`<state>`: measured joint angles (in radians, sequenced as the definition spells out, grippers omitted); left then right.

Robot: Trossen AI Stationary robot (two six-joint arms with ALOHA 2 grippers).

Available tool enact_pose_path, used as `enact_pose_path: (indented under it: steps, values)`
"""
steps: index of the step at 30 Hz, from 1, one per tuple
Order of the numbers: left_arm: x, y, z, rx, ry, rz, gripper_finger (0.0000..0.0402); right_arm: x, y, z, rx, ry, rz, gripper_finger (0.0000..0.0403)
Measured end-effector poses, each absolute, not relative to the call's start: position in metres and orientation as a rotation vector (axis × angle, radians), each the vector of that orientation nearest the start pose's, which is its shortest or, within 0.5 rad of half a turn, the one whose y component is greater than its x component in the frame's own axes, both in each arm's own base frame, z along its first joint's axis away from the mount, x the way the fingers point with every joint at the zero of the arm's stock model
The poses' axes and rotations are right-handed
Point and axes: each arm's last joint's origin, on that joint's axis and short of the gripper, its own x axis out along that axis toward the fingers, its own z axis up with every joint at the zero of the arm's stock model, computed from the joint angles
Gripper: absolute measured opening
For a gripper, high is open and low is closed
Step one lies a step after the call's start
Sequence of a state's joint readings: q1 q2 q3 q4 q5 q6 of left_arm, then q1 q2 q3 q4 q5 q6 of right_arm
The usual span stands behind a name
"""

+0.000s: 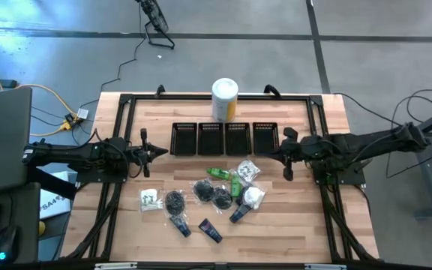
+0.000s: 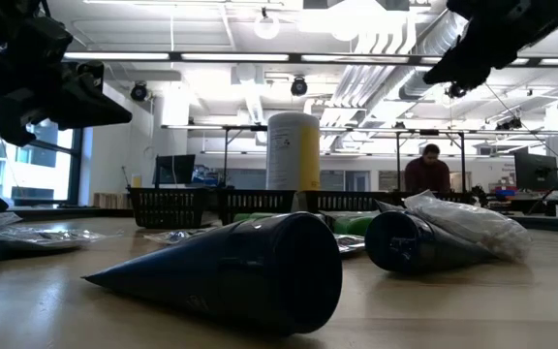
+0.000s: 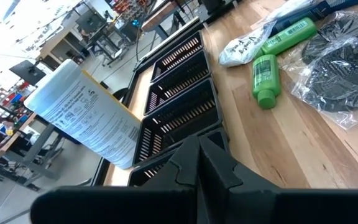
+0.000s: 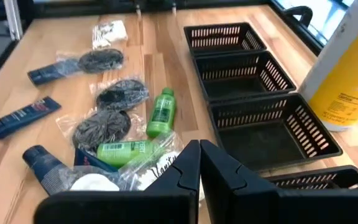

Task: Pick & Place Travel size toiletries
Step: Put the bottom right cotton pack into the right black bin

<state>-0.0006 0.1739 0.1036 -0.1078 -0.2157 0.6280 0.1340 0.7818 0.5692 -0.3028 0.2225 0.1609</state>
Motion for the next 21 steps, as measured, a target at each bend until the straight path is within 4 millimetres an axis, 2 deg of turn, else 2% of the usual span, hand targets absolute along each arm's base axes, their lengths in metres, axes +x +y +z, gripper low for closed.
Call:
enact_pose_path:
  steps: [10, 21]
  values:
    - [0.103, 0.006, 0.175, 0.646, 0.240, 0.151, 0.0001, 0.196, 0.035, 0.239, -0.013, 0.658, -0.172, 0.0003]
    - [0.103, 0.006, 0.175, 0.646, 0.240, 0.151, 0.0001, 0.225, 0.058, 0.225, -0.036, 0.770, -0.130, 0.0003]
